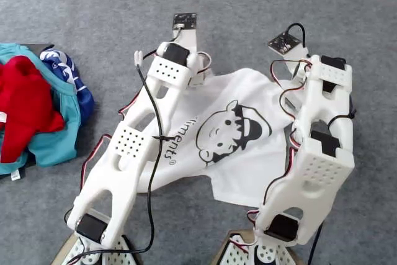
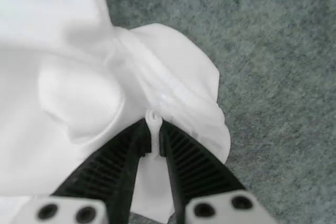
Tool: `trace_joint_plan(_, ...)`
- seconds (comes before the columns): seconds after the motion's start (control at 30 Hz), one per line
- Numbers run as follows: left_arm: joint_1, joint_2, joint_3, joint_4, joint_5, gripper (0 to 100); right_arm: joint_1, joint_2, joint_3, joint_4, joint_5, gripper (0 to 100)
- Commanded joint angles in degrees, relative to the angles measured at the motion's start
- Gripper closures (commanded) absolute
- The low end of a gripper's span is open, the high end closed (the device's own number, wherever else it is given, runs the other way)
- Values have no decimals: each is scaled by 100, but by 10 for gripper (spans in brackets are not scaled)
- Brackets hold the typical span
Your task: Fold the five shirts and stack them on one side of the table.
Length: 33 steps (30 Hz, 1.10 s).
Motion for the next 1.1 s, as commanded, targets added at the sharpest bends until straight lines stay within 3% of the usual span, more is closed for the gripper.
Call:
trace_joint_plan(0.0,-145,-44,-655,396,44,970,18,119,-66,9,44,985)
trace_joint_plan(0.13,-233,158,-655,18,97,905,18,119,-57,18,44,985)
trace_joint_plan(0.27,-426,352,-699,-9,1240,727,18,119,-57,18,44,985)
trace_joint_plan(0.37,-646,352,-716,-176,1670,723,18,119,-57,18,44,985)
trace_joint_plan(0.57,-884,352,-954,-475,1688,723,18,119,-57,18,44,985)
trace_joint_plan(0.9,-549,-35,-927,-1081,1662,723,18,127,-57,18,44,985)
trace_joint_plan(1.07,-286,-44,-163,-1591,1574,759,18,127,-57,18,44,985)
